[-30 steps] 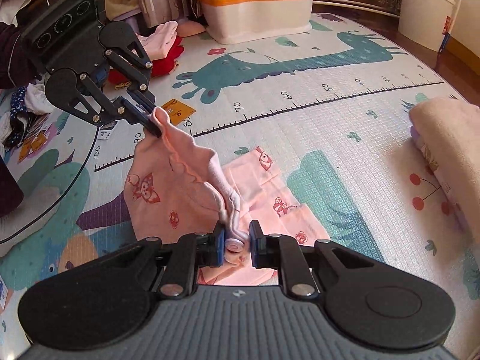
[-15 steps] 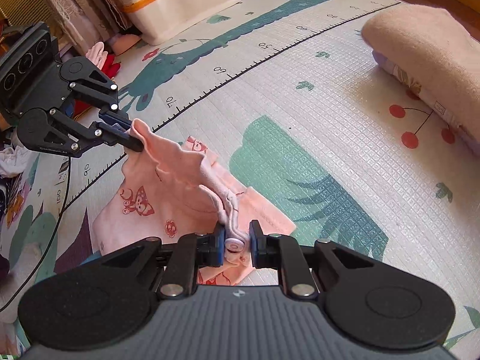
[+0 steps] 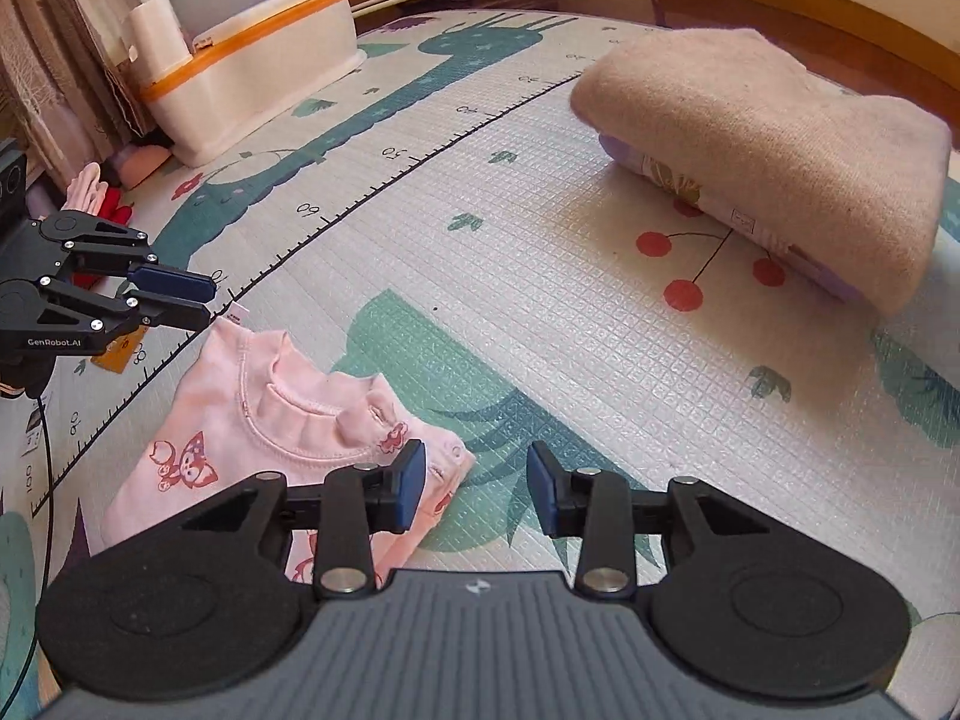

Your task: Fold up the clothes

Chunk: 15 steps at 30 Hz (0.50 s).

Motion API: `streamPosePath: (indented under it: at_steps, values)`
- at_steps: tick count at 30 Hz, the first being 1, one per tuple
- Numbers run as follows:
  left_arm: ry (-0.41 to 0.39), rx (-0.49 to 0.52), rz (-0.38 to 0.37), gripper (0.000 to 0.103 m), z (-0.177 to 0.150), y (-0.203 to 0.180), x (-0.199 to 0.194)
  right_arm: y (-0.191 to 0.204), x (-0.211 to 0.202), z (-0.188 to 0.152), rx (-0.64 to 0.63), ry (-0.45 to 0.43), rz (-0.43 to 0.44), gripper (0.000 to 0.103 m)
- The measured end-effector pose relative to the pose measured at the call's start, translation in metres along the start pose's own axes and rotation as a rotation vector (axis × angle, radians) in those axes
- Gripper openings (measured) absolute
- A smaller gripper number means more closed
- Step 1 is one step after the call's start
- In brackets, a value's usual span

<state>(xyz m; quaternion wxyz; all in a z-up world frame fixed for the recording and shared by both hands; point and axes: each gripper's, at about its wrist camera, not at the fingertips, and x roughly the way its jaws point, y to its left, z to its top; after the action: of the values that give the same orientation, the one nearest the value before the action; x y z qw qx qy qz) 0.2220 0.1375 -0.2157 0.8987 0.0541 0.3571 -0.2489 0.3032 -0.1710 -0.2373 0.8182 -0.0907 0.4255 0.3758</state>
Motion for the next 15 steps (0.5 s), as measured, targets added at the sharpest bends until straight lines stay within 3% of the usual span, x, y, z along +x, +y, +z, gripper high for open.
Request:
streamPosePath:
  at_steps: [3,7,11,13,15]
  values:
    - [-0.037,-0.001,-0.037,0.015,-0.007,-0.015,-0.015,0.031,-0.005,-0.011,-0.18,-0.022,0.013,0.035]
    - [-0.012,0.076,-0.079,0.015,-0.017,-0.04,0.0,0.062,0.002,-0.022,-0.348,-0.04,-0.003,0.031]
    - [0.024,0.047,-0.052,0.018,-0.025,-0.027,0.029,0.048,0.023,-0.022,-0.207,-0.031,-0.003,0.03]
    - [0.029,-0.003,-0.049,0.028,-0.028,-0.015,0.036,0.05,0.023,-0.016,-0.206,-0.02,-0.004,0.031]
    - [0.013,-0.041,-0.034,0.029,-0.023,-0.011,0.029,0.052,0.018,-0.01,-0.195,-0.043,0.0,0.03]
